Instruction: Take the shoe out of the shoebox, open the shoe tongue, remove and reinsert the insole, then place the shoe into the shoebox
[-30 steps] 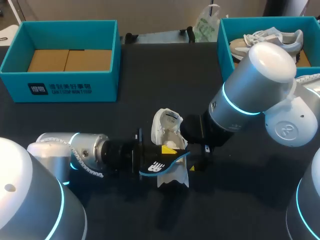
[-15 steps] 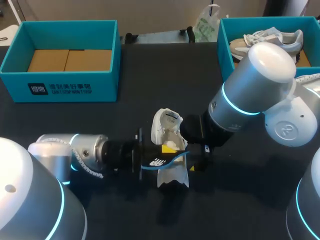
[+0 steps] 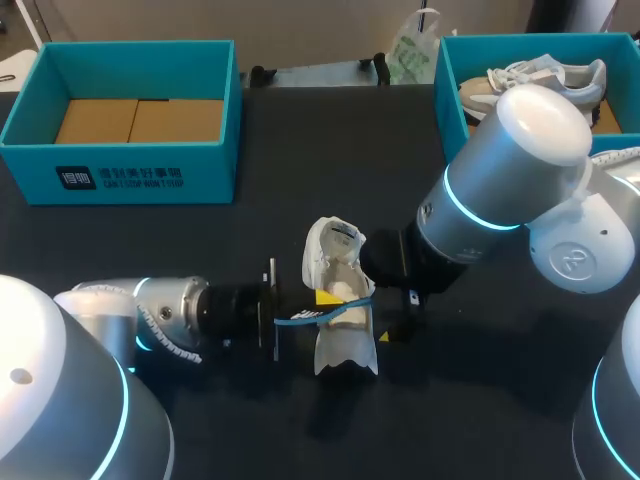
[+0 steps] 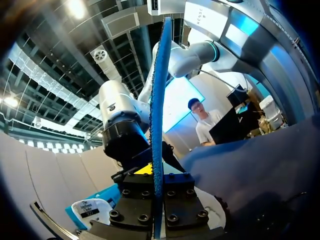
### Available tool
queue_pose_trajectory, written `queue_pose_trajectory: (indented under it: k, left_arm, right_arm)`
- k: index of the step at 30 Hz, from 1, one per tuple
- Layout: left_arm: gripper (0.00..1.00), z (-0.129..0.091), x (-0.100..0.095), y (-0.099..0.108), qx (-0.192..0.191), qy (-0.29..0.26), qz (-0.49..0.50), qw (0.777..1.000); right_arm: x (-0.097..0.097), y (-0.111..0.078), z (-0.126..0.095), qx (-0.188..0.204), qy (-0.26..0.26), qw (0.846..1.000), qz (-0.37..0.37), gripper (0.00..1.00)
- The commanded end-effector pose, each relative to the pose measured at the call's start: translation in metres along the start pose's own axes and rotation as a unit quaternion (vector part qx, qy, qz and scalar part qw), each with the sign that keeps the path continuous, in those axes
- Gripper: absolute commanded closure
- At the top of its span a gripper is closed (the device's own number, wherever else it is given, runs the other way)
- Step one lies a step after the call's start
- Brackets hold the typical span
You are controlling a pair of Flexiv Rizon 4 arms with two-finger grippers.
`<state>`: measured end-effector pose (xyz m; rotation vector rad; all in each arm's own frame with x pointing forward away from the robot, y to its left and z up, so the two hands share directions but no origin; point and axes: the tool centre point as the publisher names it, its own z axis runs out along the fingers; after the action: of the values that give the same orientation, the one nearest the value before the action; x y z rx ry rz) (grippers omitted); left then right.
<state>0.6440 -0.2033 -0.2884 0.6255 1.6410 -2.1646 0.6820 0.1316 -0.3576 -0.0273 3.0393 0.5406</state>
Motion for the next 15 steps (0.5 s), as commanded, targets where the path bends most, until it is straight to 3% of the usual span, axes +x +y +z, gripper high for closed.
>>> queue_pose_trajectory:
  k: [1, 15]
  left_arm:
    - [1.0, 0.0047, 0.0005, 0.0, 0.004, 0.001, -0.001, 1.0]
    - [1.0, 0.01, 0.0032, 0.004, 0.006, 0.003, -0.013, 1.0]
  right_arm:
    - [0.0011, -0.0005, 0.0005, -0.001, -0.001, 1.0, 0.0, 0.0]
    - [0.0011, -0.0005, 0.0005, -0.001, -0.001, 1.0, 0.0, 0.0]
